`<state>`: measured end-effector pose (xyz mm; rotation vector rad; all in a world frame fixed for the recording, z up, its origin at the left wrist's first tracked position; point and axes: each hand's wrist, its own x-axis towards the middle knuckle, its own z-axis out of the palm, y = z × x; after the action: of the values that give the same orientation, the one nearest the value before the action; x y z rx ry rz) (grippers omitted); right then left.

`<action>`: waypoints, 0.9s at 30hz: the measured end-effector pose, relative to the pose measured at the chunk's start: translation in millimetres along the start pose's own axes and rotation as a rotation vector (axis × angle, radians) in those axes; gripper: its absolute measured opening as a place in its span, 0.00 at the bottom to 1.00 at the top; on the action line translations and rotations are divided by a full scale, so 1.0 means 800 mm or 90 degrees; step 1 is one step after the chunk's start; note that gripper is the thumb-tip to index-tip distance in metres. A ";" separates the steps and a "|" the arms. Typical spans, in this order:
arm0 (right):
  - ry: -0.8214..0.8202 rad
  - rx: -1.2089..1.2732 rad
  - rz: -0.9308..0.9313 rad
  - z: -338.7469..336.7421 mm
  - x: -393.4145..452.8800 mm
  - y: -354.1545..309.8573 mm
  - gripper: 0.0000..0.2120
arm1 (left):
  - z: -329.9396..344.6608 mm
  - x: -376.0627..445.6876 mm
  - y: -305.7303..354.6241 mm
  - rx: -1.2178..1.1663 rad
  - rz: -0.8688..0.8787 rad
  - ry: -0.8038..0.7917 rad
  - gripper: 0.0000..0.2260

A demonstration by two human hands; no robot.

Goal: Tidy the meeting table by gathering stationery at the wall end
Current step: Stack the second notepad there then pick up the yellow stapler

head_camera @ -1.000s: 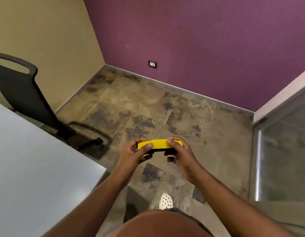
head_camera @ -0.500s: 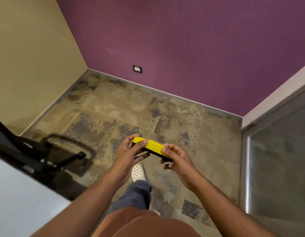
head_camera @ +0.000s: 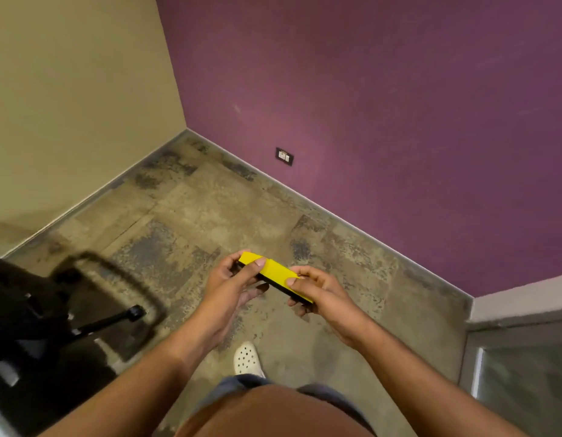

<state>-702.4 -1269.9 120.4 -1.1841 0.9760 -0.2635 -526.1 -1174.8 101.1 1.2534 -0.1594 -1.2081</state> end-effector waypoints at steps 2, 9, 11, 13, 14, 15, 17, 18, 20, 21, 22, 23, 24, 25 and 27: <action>-0.023 -0.004 0.000 0.005 0.035 -0.028 0.22 | 0.000 0.026 0.027 -0.008 0.018 0.019 0.20; -0.104 -0.015 0.020 0.037 0.175 -0.103 0.13 | -0.027 0.118 0.105 -0.015 0.065 0.109 0.20; -0.131 -0.020 0.033 0.046 0.221 -0.120 0.13 | -0.038 0.150 0.124 -0.018 0.070 0.147 0.19; -0.156 -0.035 0.040 0.056 0.269 -0.140 0.13 | -0.046 0.182 0.146 -0.023 0.075 0.178 0.18; -0.173 -0.044 0.038 0.061 0.293 -0.151 0.14 | -0.050 0.198 0.158 -0.022 0.081 0.190 0.18; -0.193 -0.053 0.033 0.065 0.318 -0.163 0.14 | -0.051 0.213 0.172 -0.023 0.085 0.203 0.16; -0.223 -0.081 0.023 0.075 0.368 -0.189 0.14 | -0.052 0.242 0.203 -0.033 0.094 0.237 0.14; -0.233 -0.095 0.023 0.084 0.391 -0.204 0.13 | -0.054 0.255 0.219 -0.042 0.100 0.252 0.13; -0.266 -0.109 0.011 0.106 0.433 -0.234 0.11 | -0.062 0.277 0.253 -0.044 0.122 0.283 0.13; -0.292 -0.119 -0.002 0.119 0.453 -0.249 0.10 | -0.068 0.288 0.271 -0.038 0.138 0.301 0.12; -0.317 -0.136 -0.011 0.133 0.473 -0.264 0.09 | -0.076 0.297 0.287 -0.035 0.153 0.318 0.10; -0.339 -0.154 -0.014 0.148 0.491 -0.278 0.10 | -0.084 0.304 0.302 -0.040 0.163 0.333 0.09; -0.362 -0.173 -0.016 0.163 0.506 -0.291 0.11 | -0.093 0.309 0.315 -0.048 0.173 0.353 0.09; -0.384 -0.188 -0.019 0.178 0.520 -0.303 0.12 | -0.103 0.314 0.325 -0.064 0.183 0.378 0.10; -0.424 -0.210 -0.030 0.211 0.547 -0.322 0.13 | -0.123 0.324 0.344 -0.097 0.203 0.431 0.12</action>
<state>-241.7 -1542.3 131.5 -1.4619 0.4096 0.2607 -182.7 -1354.7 149.8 1.3741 0.2205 -0.4721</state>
